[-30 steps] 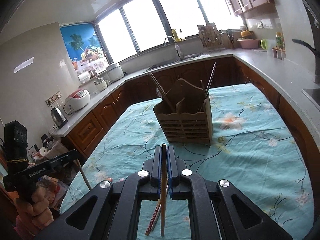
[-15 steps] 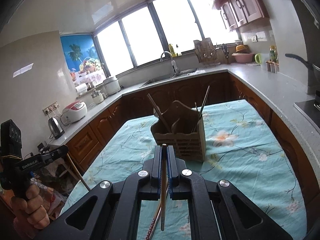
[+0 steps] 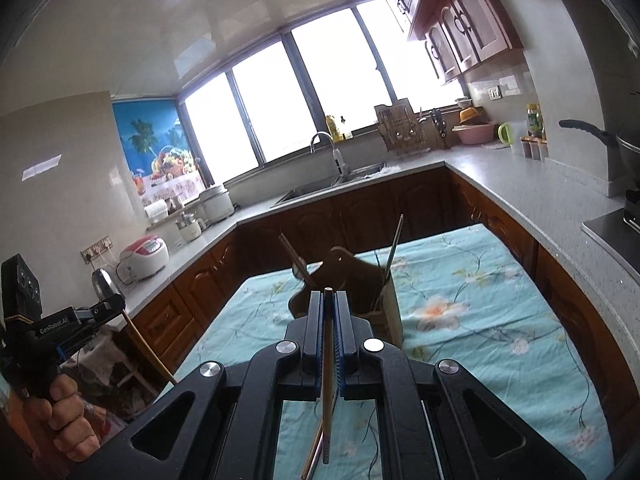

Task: Organize utensils
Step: 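Lift the chopsticks with both tools and carry them over the wooden holder, then insert the chopsticks into the holder and open both tools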

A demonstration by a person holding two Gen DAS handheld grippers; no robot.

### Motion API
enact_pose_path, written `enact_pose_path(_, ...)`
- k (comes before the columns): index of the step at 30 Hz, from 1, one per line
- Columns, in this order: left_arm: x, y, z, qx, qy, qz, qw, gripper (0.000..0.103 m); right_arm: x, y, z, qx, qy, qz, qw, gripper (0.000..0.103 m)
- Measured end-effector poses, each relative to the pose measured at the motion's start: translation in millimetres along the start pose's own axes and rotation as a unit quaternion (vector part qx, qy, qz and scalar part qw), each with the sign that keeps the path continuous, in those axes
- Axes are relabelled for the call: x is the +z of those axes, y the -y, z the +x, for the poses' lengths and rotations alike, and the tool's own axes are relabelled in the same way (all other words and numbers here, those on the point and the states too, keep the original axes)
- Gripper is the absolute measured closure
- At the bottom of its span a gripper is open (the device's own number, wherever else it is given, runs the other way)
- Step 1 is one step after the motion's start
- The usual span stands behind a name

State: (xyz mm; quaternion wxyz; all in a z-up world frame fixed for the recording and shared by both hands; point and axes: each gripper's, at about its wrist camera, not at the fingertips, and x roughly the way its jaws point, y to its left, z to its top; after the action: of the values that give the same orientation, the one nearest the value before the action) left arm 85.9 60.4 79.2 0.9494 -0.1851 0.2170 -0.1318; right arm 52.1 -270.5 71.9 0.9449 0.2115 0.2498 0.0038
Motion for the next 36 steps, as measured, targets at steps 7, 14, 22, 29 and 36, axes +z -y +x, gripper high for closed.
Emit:
enact_pose_path(7,18,3,31,-0.008,0.025,0.002,0.9997,0.100,25,6,11,-0.001,0.030,0.004,1.000,0.098)
enact_pose_path(14,39,6,74,-0.013,0.039,0.006,0.9991,0.100,54,9,28,-0.007,0.058,-0.003,0.998,0.098)
enact_pose_path(22,56,3,125,-0.018,0.056,0.001,0.9983,0.100,76,14,54,-0.019,0.080,-0.012,0.997,0.098)
enact_pose_path(29,59,0,167,-0.020,0.064,0.001,0.9978,0.100,87,23,72,-0.025,0.095,-0.009,0.995,0.098)
enact_pose_path(36,57,-12,205,-0.020,0.057,-0.010,0.9981,0.100,95,30,89,-0.033,0.104,-0.008,0.994,0.098)
